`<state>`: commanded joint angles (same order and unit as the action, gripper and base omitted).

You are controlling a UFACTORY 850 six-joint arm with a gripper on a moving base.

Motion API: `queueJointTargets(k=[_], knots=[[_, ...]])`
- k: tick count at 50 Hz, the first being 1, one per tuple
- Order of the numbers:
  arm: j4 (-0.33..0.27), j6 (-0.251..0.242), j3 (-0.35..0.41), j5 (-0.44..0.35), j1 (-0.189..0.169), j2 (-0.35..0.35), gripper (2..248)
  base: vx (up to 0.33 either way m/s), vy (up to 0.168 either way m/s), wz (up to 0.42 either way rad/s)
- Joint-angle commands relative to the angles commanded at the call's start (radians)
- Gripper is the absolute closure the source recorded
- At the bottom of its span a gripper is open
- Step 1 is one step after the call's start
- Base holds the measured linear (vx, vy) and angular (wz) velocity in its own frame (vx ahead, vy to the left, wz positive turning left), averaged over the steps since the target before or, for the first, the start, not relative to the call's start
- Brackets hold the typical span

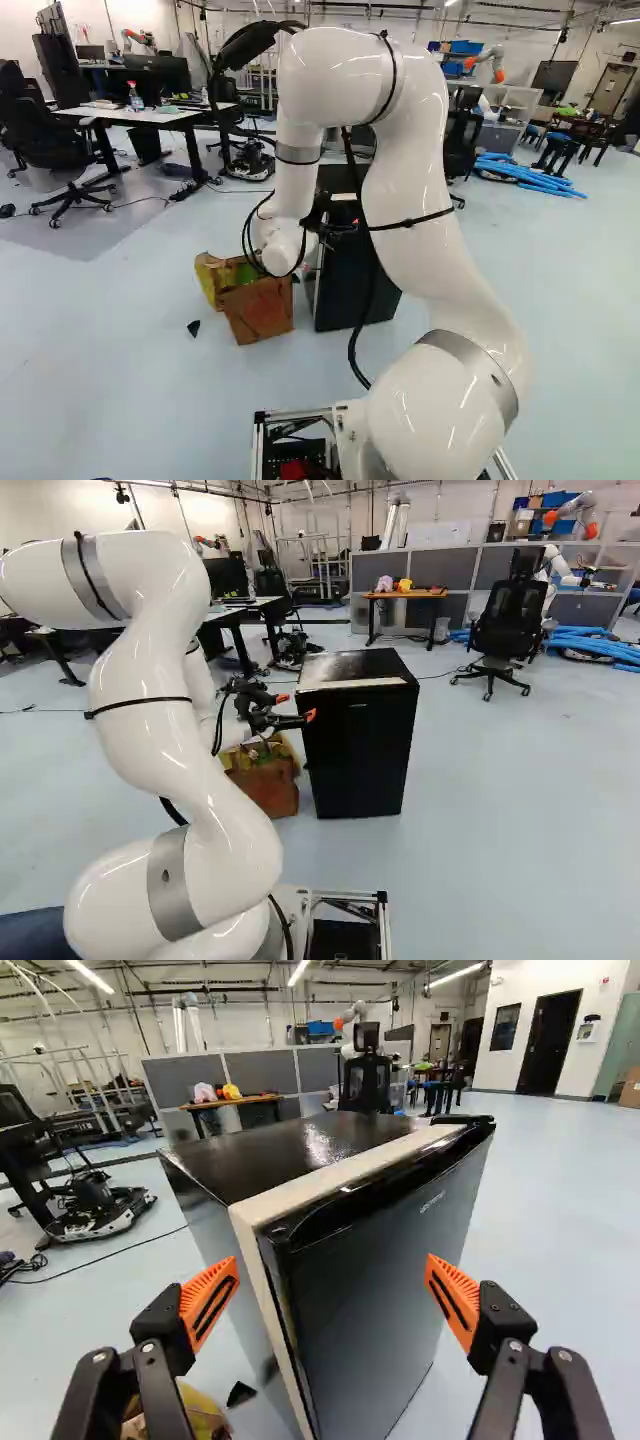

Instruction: Grab a drink from the fridge

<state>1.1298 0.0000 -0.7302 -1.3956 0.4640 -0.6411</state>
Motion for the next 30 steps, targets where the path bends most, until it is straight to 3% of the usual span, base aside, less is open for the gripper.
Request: queueJointTargets(k=[30], knots=[[0.0,0.0,-0.023,0.0,-0.03,-0.013,3,0.0,0.0,0.0]])
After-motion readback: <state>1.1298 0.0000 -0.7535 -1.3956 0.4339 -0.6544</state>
